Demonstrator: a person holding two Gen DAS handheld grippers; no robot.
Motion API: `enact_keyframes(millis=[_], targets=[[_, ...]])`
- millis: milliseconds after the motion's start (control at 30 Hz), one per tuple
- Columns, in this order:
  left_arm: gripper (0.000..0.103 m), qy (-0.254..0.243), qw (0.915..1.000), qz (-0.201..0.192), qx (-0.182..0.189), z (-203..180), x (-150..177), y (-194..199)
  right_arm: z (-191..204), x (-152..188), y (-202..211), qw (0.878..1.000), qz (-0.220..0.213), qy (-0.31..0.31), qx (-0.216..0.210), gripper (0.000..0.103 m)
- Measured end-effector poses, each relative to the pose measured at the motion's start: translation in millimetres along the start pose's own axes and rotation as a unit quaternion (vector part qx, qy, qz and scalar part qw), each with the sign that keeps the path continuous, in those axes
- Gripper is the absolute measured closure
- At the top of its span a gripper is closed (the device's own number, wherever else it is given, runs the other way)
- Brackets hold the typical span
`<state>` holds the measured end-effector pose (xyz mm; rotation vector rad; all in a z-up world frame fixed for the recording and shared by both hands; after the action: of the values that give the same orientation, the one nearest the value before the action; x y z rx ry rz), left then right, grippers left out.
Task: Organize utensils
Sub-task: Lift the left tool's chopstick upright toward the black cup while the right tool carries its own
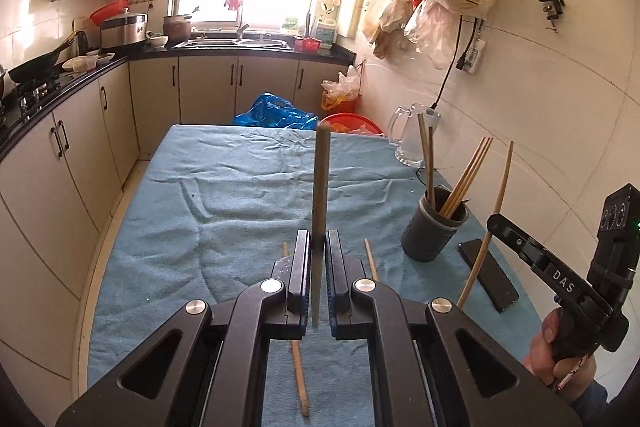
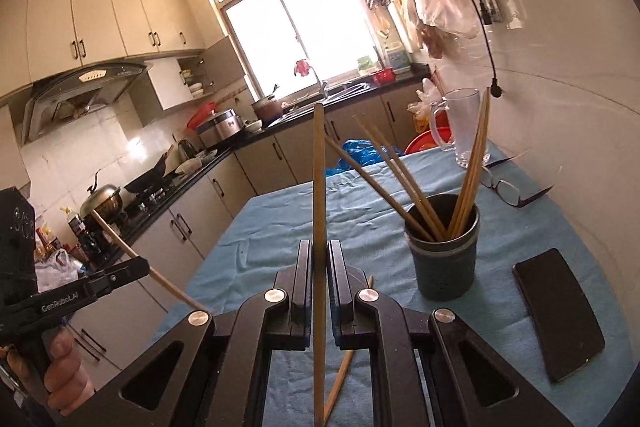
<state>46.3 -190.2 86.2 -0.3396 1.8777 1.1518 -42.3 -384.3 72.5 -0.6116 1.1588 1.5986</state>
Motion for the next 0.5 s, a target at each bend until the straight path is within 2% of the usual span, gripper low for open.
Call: enact_keyframes(millis=[267, 500], targets=[[0.096, -0.009, 0.9999, 0.002, 0.013, -13.2, -0.8, 2.0, -14.9, -6.4, 9.9, 1.0, -0.015, -0.017, 0.011, 0.095], [0.096, -0.017, 0.9997, 0.012, 0.01, -13.1, 0.8, -6.1, -23.0, -8.4, 12.2, 0.999, -0.017, -0.025, 0.015, 0.095]])
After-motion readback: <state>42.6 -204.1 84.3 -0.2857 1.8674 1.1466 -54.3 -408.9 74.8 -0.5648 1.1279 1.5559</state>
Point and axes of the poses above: each gripper's, at about its wrist camera, not at the fingertips, and y roughly against the way its jaws point, z to its left, x to its underside, the point moved 8 cm from there along -y, roughly the way its jaws point
